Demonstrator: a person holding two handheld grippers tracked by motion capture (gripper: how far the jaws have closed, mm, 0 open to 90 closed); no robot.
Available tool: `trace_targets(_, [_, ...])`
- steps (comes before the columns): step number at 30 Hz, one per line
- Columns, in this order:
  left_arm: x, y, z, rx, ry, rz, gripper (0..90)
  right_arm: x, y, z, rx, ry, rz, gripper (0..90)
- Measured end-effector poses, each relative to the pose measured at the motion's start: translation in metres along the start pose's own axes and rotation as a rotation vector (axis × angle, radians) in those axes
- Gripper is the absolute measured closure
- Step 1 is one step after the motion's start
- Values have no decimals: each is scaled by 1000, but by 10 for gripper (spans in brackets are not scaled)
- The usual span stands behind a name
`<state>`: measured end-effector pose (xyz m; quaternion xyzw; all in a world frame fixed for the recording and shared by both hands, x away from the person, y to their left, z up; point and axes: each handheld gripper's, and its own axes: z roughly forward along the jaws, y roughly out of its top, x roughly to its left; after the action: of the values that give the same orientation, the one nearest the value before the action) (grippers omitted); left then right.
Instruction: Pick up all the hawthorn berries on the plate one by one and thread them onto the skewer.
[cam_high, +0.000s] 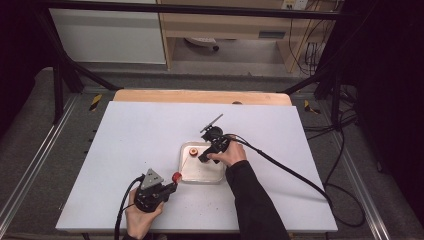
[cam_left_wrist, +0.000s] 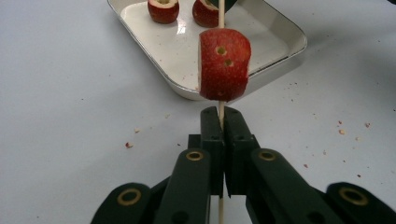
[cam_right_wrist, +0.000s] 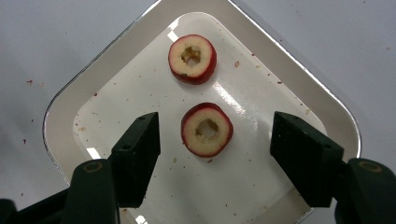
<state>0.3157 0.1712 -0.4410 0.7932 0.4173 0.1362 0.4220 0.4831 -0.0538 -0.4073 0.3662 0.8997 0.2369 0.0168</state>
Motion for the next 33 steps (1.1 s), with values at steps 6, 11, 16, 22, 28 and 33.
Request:
trace_targets(6, [0, 0, 0, 3, -6, 2, 879, 1, 4, 6, 33, 9, 10, 411])
trace_targets(11, [0, 0, 1, 7, -6, 0, 879, -1, 5, 10, 60, 17, 18, 462])
trace_targets(16, [0, 0, 1, 9, -6, 0, 879, -2, 5, 13, 57, 24, 24, 509])
trace_targets(22, [0, 0, 2, 10, -5, -1, 879, -2, 5, 14, 63, 29, 25, 575])
trace_targets(28, [0, 0, 1, 11, -3, 1, 880, -2, 5, 14, 67, 29, 31, 602])
trace_targets(33, [0, 0, 1, 12, -3, 4, 880, -2, 5, 12, 43, 31, 54, 605])
